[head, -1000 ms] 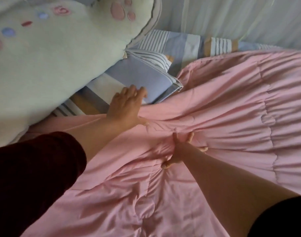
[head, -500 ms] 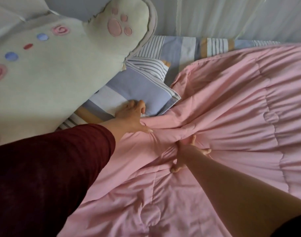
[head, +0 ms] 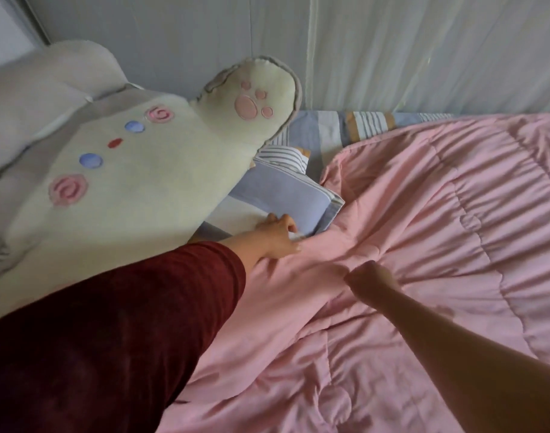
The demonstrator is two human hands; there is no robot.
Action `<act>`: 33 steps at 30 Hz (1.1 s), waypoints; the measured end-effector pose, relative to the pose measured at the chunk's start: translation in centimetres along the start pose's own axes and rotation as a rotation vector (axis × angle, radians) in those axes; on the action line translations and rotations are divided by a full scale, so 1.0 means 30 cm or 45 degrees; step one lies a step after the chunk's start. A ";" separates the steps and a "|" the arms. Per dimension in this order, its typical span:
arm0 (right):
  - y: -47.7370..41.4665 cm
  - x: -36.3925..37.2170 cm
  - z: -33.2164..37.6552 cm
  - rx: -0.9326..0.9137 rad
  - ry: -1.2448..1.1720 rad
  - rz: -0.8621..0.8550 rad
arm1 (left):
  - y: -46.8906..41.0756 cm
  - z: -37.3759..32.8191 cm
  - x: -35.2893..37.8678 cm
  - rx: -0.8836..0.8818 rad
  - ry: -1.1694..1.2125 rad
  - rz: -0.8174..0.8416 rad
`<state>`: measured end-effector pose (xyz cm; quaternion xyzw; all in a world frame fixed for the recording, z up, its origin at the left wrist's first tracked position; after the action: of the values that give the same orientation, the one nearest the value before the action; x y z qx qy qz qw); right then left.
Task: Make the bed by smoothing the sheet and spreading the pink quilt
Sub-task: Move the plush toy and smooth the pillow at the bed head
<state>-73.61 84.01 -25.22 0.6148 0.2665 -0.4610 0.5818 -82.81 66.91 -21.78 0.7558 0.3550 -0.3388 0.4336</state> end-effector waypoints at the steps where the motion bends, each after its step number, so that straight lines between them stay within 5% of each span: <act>1: 0.016 -0.062 0.037 0.065 -0.121 -0.139 | 0.022 -0.004 -0.029 0.021 0.028 -0.010; 6: 0.092 -0.317 0.371 0.080 -0.690 -0.389 | 0.187 0.047 -0.373 0.050 -0.109 -0.513; 12: 0.116 -0.449 0.918 -0.118 -0.788 -0.161 | 0.379 0.474 -0.739 -0.365 -0.229 -0.907; 15: 0.128 -0.459 1.100 -0.106 -0.911 0.029 | 0.435 0.686 -0.752 -0.506 -0.192 -0.941; 23: 0.012 -0.354 1.232 0.049 -0.262 0.005 | 0.395 0.831 -0.608 -0.403 -0.192 -1.040; 33: -0.113 -0.262 1.209 0.177 -0.174 -0.146 | 0.350 0.924 -0.496 -0.340 -0.048 -1.203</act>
<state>-89.26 51.40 -16.23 0.6046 0.2284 -0.5518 0.5271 -87.48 34.56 -16.15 0.4438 0.6913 -0.4635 0.3320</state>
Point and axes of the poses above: each hand's wrist, its own y-axis away from the middle knuckle, its own x-axis out of the palm, z = x × y, the point moved 7 cm from there along -y, towards the middle knuckle, and after that the axes turned 1 degree about -z, right-handed, at the moved point
